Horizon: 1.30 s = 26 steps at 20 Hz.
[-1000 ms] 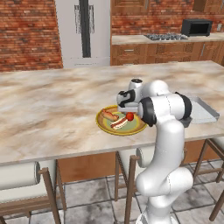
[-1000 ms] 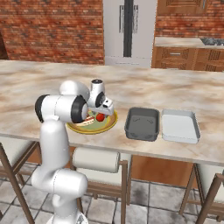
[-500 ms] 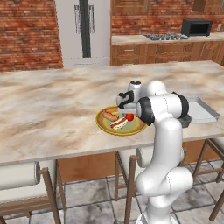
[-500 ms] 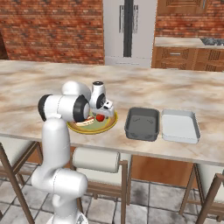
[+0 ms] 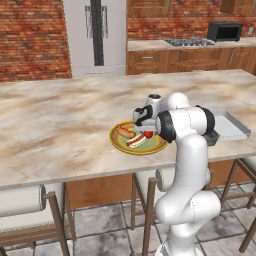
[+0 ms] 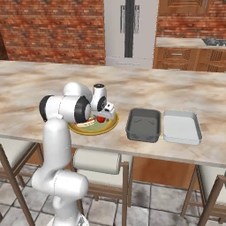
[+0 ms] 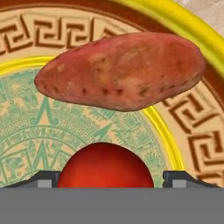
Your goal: Place one cooked food and one vegetable from the large plate to each tupperware container.
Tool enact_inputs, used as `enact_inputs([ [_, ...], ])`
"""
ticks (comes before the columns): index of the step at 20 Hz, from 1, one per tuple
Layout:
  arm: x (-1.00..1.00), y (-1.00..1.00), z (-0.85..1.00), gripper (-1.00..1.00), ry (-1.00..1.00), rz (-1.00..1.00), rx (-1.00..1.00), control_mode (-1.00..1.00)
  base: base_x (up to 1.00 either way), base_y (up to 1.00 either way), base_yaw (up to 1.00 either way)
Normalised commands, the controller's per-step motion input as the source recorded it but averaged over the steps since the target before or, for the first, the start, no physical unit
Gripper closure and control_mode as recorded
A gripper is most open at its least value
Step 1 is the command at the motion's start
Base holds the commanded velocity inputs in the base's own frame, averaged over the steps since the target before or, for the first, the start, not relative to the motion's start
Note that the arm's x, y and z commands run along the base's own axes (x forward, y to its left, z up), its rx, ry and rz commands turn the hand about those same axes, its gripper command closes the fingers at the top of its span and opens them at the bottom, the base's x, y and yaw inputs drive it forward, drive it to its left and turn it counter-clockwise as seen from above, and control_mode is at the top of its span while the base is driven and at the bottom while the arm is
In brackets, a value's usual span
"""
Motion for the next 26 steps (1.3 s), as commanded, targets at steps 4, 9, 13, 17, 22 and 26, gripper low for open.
enact_inputs([
  [4,0.00,0.00,-0.02,1.00,0.00,0.00,0.00,-1.00,0.00,0.00,0.00],
  [9,-0.19,-0.25,0.20,1.00,-0.05,0.00,-0.04,-1.00,0.00,0.00,0.00],
  [13,-0.65,-0.51,0.61,1.00,-0.06,0.06,-0.08,-1.00,0.00,0.00,0.00],
  [17,-0.71,-0.71,0.69,1.00,-0.05,0.02,-0.11,-1.00,0.00,0.00,0.00],
  [22,-0.38,-0.85,0.84,1.00,0.03,0.00,-0.05,-1.00,0.00,0.00,0.00],
  [26,0.00,-1.00,0.36,1.00,0.15,-0.03,0.02,-1.00,0.00,0.00,0.00],
])
